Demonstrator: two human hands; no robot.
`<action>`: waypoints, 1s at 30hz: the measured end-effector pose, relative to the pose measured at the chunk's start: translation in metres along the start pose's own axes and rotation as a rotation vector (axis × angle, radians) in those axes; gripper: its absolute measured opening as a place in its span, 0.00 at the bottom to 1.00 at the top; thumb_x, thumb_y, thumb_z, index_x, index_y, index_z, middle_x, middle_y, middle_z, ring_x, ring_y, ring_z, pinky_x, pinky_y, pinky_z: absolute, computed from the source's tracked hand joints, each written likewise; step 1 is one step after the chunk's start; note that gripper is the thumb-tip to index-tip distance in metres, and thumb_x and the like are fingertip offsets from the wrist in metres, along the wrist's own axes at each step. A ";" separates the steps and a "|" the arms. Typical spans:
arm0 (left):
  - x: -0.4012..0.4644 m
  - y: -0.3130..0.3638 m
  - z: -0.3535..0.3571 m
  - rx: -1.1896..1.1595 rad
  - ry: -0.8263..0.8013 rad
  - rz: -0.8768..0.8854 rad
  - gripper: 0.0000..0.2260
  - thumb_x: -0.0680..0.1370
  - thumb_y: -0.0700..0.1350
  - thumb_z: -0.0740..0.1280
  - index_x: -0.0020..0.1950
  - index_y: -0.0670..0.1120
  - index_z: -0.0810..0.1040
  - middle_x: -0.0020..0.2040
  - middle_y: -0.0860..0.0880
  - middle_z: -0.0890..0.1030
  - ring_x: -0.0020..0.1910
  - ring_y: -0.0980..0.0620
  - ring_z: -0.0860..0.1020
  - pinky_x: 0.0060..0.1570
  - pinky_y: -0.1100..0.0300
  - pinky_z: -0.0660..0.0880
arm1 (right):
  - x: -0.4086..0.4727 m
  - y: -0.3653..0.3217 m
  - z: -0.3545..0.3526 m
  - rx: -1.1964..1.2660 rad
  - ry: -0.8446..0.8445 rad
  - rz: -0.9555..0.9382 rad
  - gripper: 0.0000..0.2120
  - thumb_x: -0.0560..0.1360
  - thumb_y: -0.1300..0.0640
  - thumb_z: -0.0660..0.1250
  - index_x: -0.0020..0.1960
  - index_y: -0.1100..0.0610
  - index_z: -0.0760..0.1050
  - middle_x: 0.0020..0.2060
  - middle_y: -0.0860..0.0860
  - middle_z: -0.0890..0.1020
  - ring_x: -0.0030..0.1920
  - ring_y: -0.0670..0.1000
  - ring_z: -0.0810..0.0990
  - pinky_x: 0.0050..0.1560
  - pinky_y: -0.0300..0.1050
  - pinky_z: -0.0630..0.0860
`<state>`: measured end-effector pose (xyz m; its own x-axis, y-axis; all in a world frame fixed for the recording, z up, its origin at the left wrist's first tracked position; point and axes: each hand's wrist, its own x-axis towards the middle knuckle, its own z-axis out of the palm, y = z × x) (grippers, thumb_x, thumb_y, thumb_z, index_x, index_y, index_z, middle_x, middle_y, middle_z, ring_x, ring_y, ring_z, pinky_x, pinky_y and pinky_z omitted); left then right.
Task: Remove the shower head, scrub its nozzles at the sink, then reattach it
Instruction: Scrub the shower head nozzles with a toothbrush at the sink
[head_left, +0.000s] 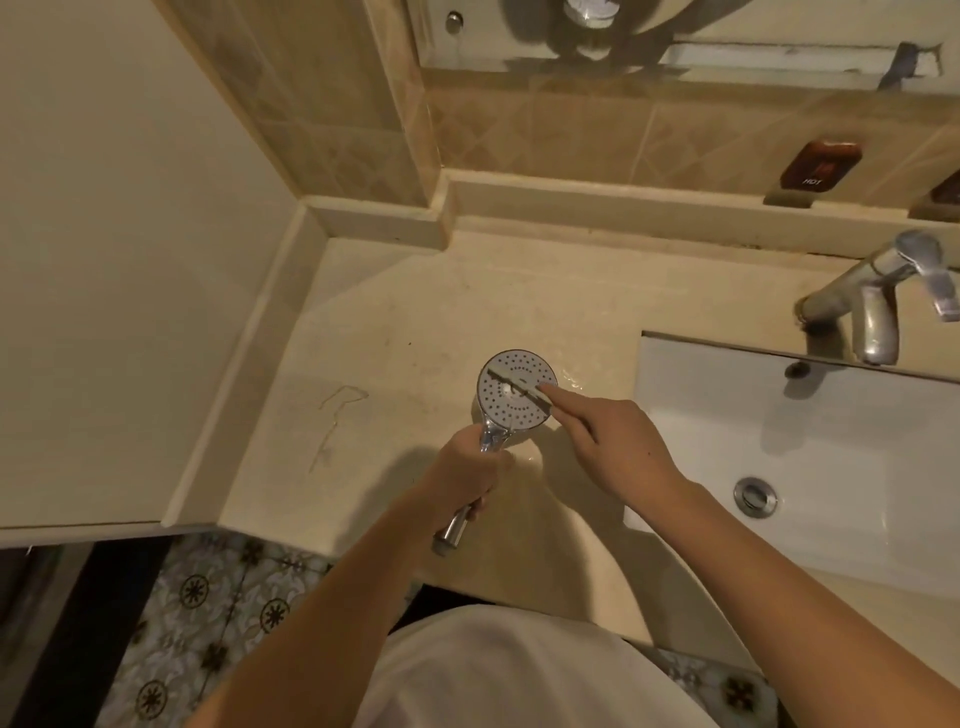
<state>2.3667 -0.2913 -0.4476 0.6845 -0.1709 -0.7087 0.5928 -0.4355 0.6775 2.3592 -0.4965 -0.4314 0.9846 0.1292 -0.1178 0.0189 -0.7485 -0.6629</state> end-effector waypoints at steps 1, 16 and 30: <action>0.001 0.000 0.000 0.018 0.009 0.006 0.07 0.78 0.44 0.70 0.53 0.45 0.76 0.25 0.52 0.73 0.19 0.55 0.69 0.20 0.61 0.68 | 0.003 -0.002 0.000 -0.009 0.004 -0.013 0.17 0.82 0.49 0.58 0.70 0.39 0.71 0.56 0.49 0.85 0.51 0.54 0.83 0.47 0.47 0.78; 0.001 -0.011 -0.014 0.074 0.004 0.005 0.09 0.77 0.43 0.72 0.55 0.45 0.76 0.28 0.50 0.74 0.21 0.52 0.71 0.22 0.59 0.71 | 0.017 -0.017 0.007 -0.204 -0.091 0.020 0.19 0.81 0.53 0.57 0.70 0.42 0.71 0.46 0.54 0.85 0.42 0.59 0.81 0.36 0.47 0.73; -0.003 -0.025 -0.020 0.119 -0.053 -0.047 0.08 0.78 0.43 0.70 0.54 0.51 0.76 0.27 0.51 0.75 0.19 0.55 0.70 0.20 0.61 0.70 | 0.009 -0.020 0.017 -0.187 -0.127 0.008 0.20 0.81 0.56 0.57 0.72 0.44 0.69 0.46 0.55 0.85 0.42 0.58 0.81 0.39 0.50 0.78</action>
<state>2.3584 -0.2620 -0.4590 0.6323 -0.1928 -0.7504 0.5666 -0.5456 0.6175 2.3648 -0.4697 -0.4319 0.9552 0.1951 -0.2226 0.0550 -0.8560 -0.5141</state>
